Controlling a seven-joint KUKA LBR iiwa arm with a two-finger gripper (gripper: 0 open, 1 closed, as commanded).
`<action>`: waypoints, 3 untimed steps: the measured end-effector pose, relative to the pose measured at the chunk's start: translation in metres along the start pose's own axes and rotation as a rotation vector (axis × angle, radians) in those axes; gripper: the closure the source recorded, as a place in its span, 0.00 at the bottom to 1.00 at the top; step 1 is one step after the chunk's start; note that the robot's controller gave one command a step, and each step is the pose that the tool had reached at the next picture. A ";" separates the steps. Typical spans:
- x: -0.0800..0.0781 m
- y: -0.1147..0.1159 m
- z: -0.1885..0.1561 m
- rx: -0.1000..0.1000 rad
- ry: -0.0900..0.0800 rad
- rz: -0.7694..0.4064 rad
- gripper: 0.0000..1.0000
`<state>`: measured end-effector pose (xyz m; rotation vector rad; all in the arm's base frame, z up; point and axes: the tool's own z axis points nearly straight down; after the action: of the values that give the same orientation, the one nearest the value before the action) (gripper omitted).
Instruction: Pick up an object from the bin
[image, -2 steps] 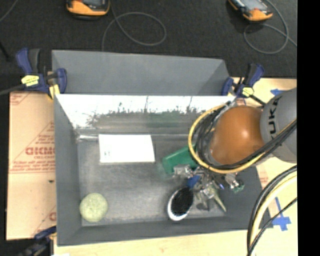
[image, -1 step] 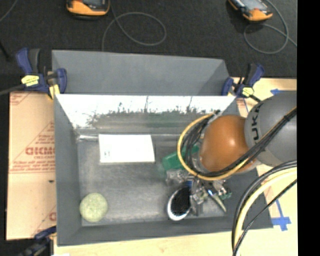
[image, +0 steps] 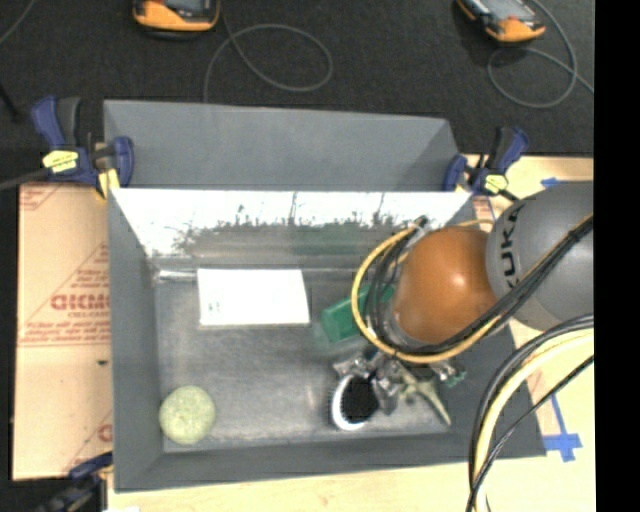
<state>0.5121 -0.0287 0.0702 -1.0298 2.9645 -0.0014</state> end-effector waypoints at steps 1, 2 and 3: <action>0.000 0.000 0.000 0.000 0.000 0.000 1.00; 0.001 0.001 -0.004 -0.004 0.005 0.001 1.00; 0.003 0.003 -0.026 -0.010 0.011 0.002 1.00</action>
Offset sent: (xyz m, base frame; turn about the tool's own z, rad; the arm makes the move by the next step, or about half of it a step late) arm -0.0001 0.0000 0.0766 0.0000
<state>0.5082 -0.0282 0.0961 -1.0306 2.9781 0.0074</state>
